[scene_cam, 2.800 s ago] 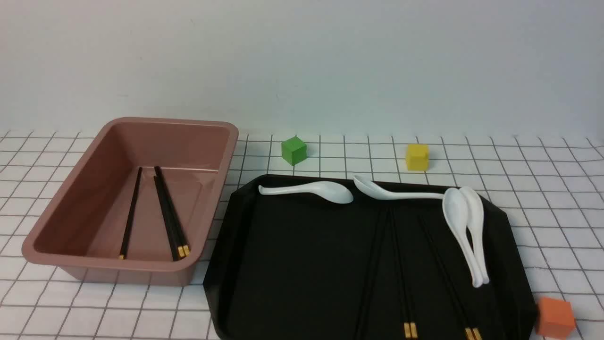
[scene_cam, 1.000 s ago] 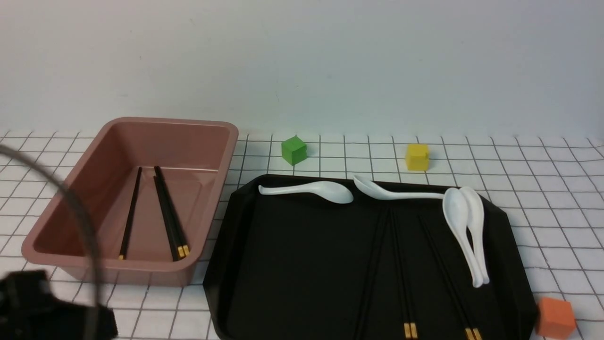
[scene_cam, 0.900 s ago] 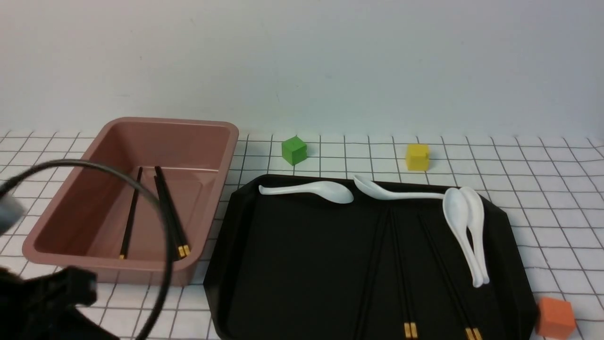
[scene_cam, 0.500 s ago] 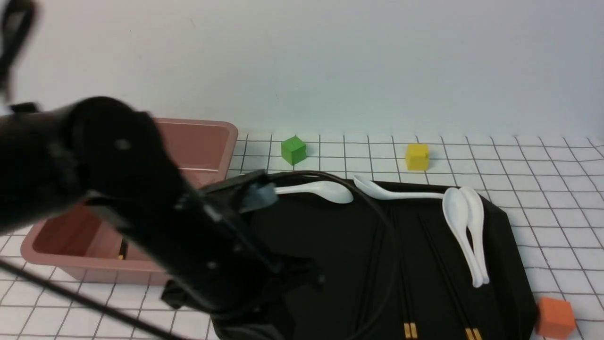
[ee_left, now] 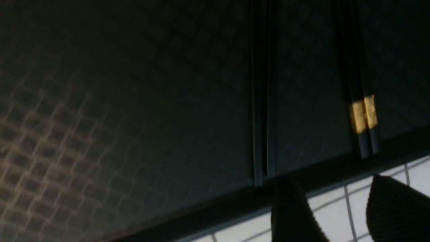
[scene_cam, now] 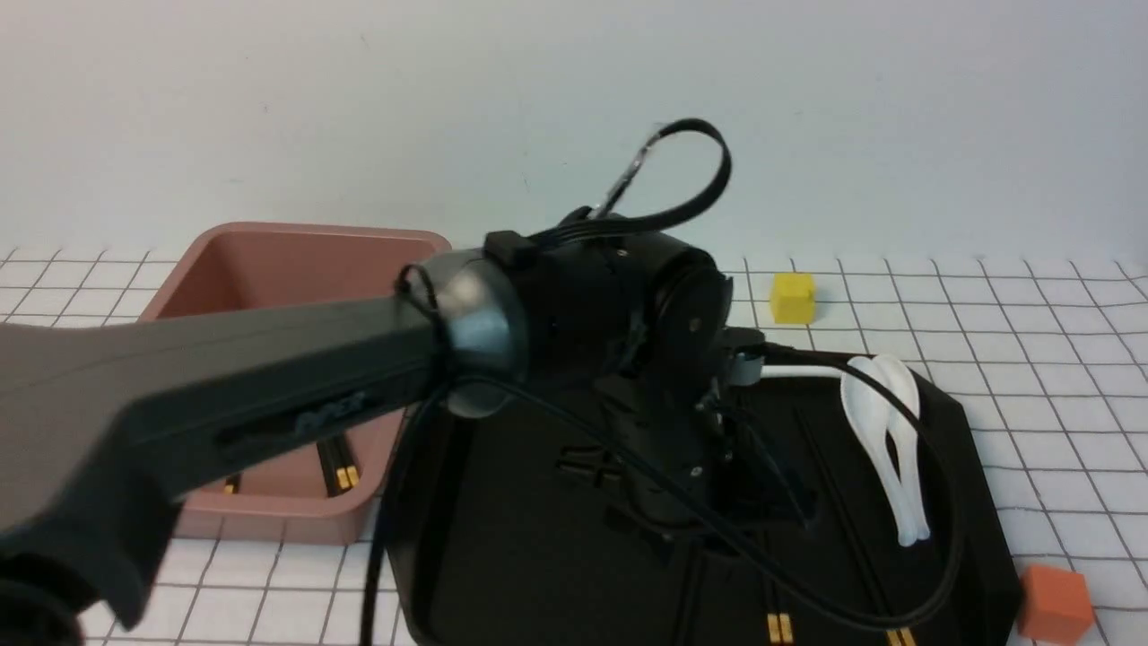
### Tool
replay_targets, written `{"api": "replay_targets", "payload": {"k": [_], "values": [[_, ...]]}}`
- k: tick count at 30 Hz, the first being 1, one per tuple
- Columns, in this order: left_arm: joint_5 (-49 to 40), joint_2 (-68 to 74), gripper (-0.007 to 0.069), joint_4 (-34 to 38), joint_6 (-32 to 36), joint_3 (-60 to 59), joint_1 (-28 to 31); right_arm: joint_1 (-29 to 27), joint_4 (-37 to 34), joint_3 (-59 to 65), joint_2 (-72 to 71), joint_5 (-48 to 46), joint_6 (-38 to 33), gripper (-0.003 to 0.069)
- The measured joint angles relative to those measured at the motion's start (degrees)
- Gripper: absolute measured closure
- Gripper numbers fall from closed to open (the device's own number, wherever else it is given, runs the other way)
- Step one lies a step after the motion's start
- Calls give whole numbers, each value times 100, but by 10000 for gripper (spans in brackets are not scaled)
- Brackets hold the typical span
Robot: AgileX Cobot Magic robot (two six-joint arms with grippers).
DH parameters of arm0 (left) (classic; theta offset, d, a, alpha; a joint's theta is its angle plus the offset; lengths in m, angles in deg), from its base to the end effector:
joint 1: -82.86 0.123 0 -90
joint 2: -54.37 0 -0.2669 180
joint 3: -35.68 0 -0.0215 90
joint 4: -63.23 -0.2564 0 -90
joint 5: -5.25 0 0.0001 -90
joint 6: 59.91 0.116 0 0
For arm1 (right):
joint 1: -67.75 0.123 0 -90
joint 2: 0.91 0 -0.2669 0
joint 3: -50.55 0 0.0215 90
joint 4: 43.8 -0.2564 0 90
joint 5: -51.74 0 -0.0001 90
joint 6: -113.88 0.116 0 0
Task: On white black tablecloth take chopsticks from black tray and put them in box.
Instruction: 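Reach over to the black tray and grasp a pair of chopsticks with the left gripper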
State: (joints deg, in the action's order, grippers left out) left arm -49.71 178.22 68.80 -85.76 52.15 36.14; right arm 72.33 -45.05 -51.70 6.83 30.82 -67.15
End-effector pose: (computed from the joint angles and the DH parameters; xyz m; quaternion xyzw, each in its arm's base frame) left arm 0.2915 -0.3230 0.1785 0.1577 0.9745 -0.1259 0.0978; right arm 0.1003 0.0089 0.1677 -0.0334 0.8001 0.0278 0.5983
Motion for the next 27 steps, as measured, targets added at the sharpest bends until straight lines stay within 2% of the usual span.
{"api": "replay_targets", "payload": {"k": [5, 16, 19, 23, 27], "values": [[76, 428, 252, -145, 77, 155, 0, 0, 0, 0, 0, 0, 0, 419], [287, 1000, 260, -209, 206, 224, 0, 0, 0, 0, 0, 0, 0, 419], [189, 1004, 357, -279, 210, 230, 0, 0, 0, 0, 0, 0, 0, 419], [42, 1009, 546, -315, 212, 230, 6, 0, 0, 0, 0, 0, 0, 419], [-106, 1009, 539, -261, 212, 297, 6, 0, 0, 0, 0, 0, 0, 419]]}}
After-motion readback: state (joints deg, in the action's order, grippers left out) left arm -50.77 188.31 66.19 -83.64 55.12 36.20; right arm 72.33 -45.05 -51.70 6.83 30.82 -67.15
